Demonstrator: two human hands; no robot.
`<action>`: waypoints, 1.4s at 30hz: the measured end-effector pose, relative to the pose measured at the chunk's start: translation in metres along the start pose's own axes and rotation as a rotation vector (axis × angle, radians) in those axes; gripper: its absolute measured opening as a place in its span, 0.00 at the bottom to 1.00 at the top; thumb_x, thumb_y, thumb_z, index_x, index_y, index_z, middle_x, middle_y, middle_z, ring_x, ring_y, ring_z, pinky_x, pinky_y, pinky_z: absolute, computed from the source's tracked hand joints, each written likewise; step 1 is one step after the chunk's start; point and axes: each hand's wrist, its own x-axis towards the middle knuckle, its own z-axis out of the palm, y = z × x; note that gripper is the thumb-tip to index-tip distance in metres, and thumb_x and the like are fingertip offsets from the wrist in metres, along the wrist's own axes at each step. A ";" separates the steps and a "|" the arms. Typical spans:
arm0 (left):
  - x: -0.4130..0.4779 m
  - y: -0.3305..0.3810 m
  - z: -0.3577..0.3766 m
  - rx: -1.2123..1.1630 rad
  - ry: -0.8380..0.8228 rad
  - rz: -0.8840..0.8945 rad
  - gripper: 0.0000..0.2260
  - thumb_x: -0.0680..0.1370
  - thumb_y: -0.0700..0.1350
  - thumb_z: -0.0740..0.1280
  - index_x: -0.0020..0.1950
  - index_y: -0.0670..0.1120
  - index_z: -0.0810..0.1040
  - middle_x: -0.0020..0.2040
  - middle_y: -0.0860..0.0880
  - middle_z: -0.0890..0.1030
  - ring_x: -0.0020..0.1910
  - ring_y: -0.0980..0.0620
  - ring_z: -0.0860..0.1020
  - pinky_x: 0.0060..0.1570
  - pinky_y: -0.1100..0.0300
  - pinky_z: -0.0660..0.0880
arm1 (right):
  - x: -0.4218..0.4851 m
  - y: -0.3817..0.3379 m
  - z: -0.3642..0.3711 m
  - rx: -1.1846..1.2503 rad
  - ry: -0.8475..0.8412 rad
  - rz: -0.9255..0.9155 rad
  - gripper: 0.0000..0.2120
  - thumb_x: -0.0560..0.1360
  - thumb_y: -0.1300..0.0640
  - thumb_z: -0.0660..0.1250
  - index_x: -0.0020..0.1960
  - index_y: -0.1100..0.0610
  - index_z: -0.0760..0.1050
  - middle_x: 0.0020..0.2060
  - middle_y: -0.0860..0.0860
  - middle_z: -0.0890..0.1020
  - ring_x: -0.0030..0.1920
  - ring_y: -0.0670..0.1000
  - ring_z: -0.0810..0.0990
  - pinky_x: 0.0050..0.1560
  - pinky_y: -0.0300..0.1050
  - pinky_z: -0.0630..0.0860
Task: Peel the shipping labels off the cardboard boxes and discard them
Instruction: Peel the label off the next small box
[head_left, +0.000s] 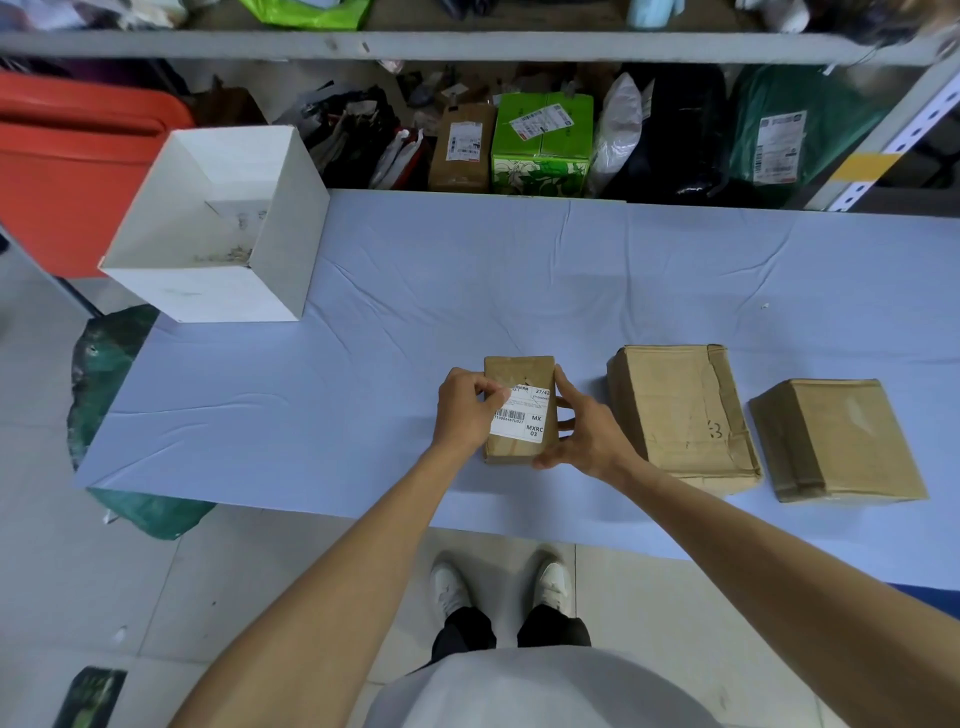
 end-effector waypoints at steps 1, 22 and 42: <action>0.000 0.000 0.000 0.006 -0.005 0.004 0.03 0.75 0.40 0.72 0.43 0.41 0.81 0.56 0.43 0.77 0.52 0.51 0.77 0.40 0.74 0.69 | 0.000 0.000 0.000 -0.004 -0.001 0.001 0.61 0.59 0.68 0.80 0.78 0.46 0.44 0.66 0.50 0.72 0.51 0.49 0.78 0.38 0.35 0.79; -0.001 -0.003 -0.003 0.027 -0.050 0.035 0.03 0.75 0.41 0.72 0.42 0.43 0.80 0.57 0.44 0.75 0.54 0.49 0.77 0.37 0.76 0.70 | 0.000 0.001 0.001 -0.015 -0.001 -0.009 0.61 0.59 0.67 0.80 0.78 0.48 0.45 0.67 0.51 0.74 0.49 0.47 0.79 0.37 0.32 0.79; 0.003 -0.012 -0.001 0.006 -0.097 0.026 0.04 0.75 0.44 0.72 0.42 0.45 0.80 0.57 0.45 0.78 0.54 0.51 0.78 0.45 0.70 0.71 | 0.000 0.001 0.001 -0.034 -0.017 -0.002 0.59 0.59 0.66 0.80 0.78 0.47 0.46 0.66 0.51 0.74 0.47 0.47 0.79 0.38 0.36 0.79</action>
